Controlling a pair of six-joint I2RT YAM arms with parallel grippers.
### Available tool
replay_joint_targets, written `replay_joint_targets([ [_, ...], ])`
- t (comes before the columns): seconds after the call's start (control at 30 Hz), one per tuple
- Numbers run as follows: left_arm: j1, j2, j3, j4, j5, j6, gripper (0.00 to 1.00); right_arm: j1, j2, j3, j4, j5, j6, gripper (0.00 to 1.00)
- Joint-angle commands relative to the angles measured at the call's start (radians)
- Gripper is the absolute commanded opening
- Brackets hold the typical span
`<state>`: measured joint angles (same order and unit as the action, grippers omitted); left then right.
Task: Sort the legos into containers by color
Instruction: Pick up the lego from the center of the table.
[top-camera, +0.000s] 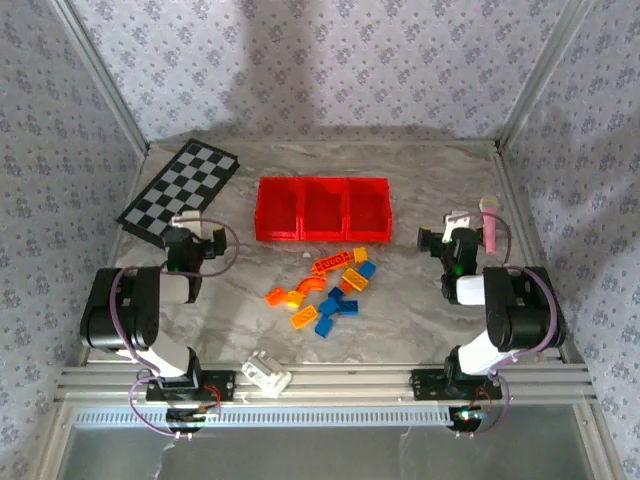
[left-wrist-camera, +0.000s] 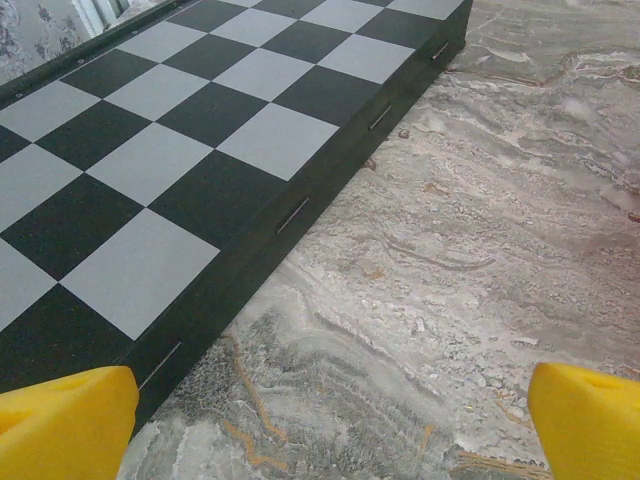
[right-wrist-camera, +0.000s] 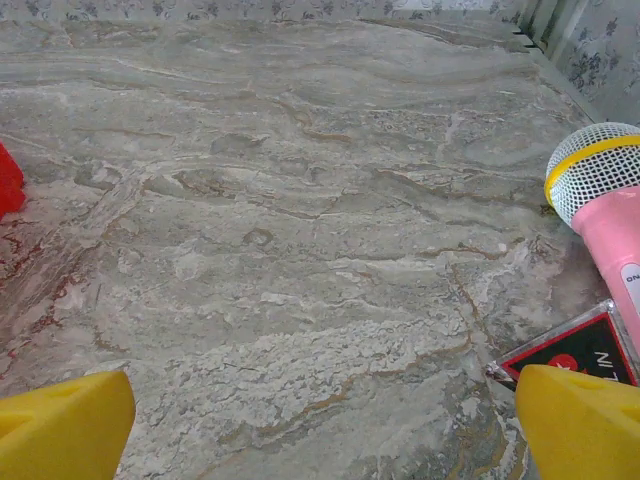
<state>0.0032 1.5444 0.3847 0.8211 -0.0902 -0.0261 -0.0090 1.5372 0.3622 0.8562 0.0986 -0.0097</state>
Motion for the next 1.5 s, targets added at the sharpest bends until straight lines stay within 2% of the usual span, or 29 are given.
replay_joint_targets([
  [0.0, -0.010, -0.010, 0.023, 0.001, 0.020, 0.017, 1.00, -0.006, -0.003, 0.019, -0.008, -0.023, -0.016, 1.00],
  [0.73, -0.016, -0.017, 0.021, 0.009, -0.005, 0.018, 1.00, -0.019, -0.006, 0.017, -0.005, -0.031, -0.007, 1.00],
  [0.8, -0.034, -0.078, 0.039, -0.068, -0.037, 0.026, 1.00, -0.015, -0.043, -0.026, 0.043, 0.048, 0.023, 1.00],
  [0.87, -0.078, -0.184, 0.104, -0.281, -0.098, 0.038, 1.00, -0.020, -0.159, -0.074, 0.026, 0.105, 0.047, 1.00],
  [0.93, -0.134, -0.287, 0.147, -0.415, -0.120, 0.047, 1.00, -0.021, -0.338, -0.083, -0.122, 0.173, 0.100, 1.00],
  [1.03, -0.230, -0.433, 0.164, -0.548, -0.191, 0.036, 1.00, -0.051, -0.566, 0.035, -0.603, 0.172, 0.323, 1.00],
  [1.17, -0.353, -0.598, 0.233, -0.789, -0.257, -0.021, 1.00, -0.104, -0.714, 0.218, -1.022, 0.000, 0.456, 1.00],
  [1.23, -0.380, -0.660, 0.280, -0.933, -0.242, -0.117, 1.00, -0.108, -0.735, 0.306, -1.153, -0.062, 0.498, 1.00],
  [1.33, -0.381, -0.744, 0.337, -1.152, -0.170, -0.275, 1.00, -0.091, -0.711, 0.417, -1.321, -0.232, 0.586, 0.99],
  [1.4, -0.381, -0.806, 0.343, -1.255, -0.124, -0.343, 1.00, -0.054, -0.675, 0.461, -1.397, -0.314, 0.628, 0.97],
  [1.47, -0.381, -0.880, 0.334, -1.350, -0.092, -0.405, 1.00, 0.023, -0.625, 0.498, -1.452, -0.336, 0.662, 0.95],
])
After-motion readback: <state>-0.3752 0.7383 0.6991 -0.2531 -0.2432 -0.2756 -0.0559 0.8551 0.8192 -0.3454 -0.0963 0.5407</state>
